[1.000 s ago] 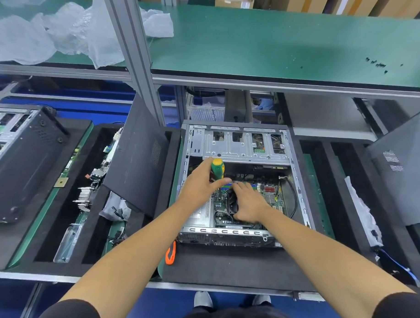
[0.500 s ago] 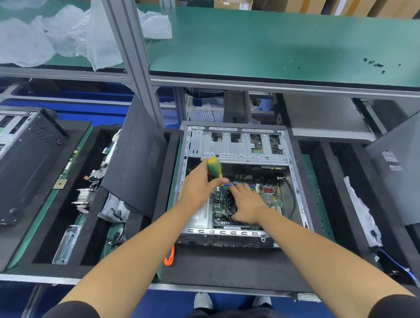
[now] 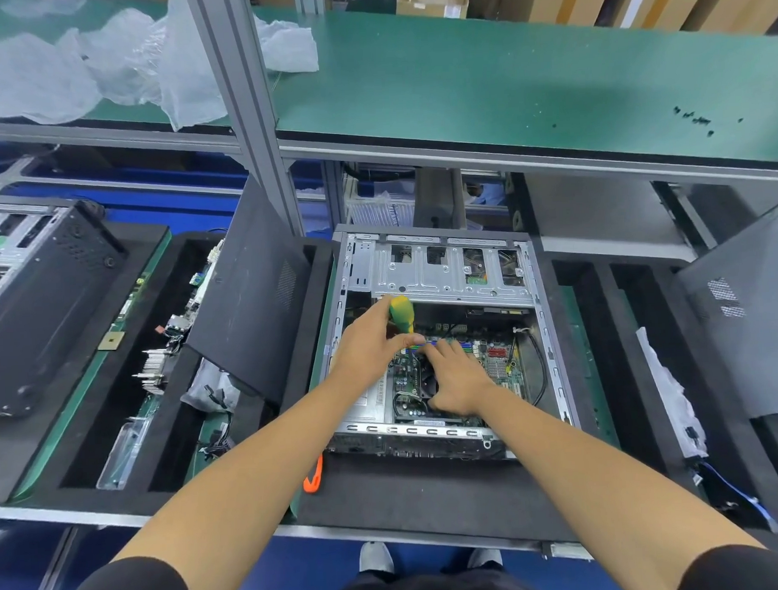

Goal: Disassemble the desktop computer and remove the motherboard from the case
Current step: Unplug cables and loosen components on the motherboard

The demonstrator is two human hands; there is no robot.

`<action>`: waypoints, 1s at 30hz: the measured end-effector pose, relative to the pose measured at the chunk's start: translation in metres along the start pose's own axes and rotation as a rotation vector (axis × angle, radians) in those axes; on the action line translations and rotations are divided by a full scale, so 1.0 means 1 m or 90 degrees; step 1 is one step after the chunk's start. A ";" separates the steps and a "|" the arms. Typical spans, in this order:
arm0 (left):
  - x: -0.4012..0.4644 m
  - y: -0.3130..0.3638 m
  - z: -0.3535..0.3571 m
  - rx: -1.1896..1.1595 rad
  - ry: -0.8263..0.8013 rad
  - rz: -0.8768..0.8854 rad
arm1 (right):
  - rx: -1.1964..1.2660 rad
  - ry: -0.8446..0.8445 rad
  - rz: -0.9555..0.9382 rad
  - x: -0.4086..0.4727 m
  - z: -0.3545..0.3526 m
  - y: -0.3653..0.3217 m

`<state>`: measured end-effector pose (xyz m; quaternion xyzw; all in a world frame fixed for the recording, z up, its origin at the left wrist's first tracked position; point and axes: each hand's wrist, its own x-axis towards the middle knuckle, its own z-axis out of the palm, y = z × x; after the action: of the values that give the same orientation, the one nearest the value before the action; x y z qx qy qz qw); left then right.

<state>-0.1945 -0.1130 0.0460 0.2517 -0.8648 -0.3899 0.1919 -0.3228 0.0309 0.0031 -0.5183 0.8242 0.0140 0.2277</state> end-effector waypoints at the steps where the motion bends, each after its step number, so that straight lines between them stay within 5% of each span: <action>1: 0.000 0.000 0.000 -0.005 0.003 0.000 | 0.001 0.002 0.001 0.000 0.000 0.000; 19: 0.001 -0.002 0.001 -0.001 0.002 0.005 | 0.001 -0.004 0.004 0.001 -0.001 -0.001; 30: 0.003 -0.002 0.000 0.123 -0.061 0.017 | -0.001 -0.002 0.000 0.001 -0.001 -0.001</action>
<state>-0.1964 -0.1163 0.0445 0.2384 -0.9099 -0.3134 0.1307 -0.3225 0.0294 0.0038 -0.5186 0.8238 0.0158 0.2285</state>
